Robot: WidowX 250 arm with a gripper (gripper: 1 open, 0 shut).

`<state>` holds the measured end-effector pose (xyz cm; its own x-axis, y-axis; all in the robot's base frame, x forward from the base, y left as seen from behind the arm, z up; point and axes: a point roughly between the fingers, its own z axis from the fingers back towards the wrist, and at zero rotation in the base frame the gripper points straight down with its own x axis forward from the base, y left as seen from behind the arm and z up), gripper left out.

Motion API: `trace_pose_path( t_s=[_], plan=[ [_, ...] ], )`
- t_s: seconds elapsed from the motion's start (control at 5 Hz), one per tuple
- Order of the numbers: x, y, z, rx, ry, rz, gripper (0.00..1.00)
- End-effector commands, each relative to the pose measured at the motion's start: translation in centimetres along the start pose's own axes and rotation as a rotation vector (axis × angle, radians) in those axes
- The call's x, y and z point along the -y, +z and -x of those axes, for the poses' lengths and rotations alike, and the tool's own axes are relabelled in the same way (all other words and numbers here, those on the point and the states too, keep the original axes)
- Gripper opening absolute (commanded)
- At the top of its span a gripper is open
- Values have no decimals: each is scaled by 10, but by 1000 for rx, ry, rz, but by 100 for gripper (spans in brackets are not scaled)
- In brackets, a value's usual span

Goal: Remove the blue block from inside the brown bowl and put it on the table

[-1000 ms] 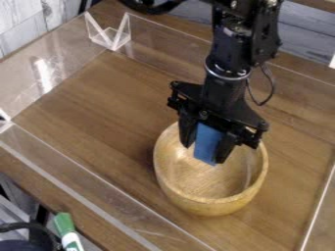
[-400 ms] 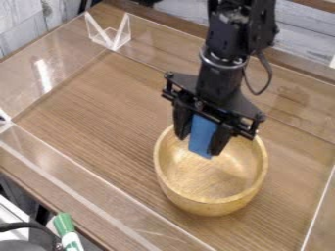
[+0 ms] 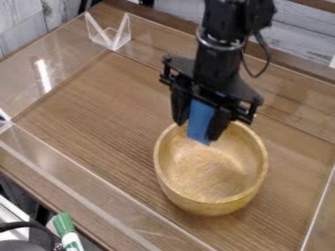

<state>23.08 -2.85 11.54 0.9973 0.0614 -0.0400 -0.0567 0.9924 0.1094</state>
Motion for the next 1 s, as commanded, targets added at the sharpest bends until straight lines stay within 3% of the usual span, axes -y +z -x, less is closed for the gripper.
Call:
trace_pose_path(
  t_s=[0.0, 0.8],
  plan=[
    [-17, 27, -17, 95, 47, 10, 0],
    [-30, 20, -21, 108, 99, 13, 0]
  ],
)
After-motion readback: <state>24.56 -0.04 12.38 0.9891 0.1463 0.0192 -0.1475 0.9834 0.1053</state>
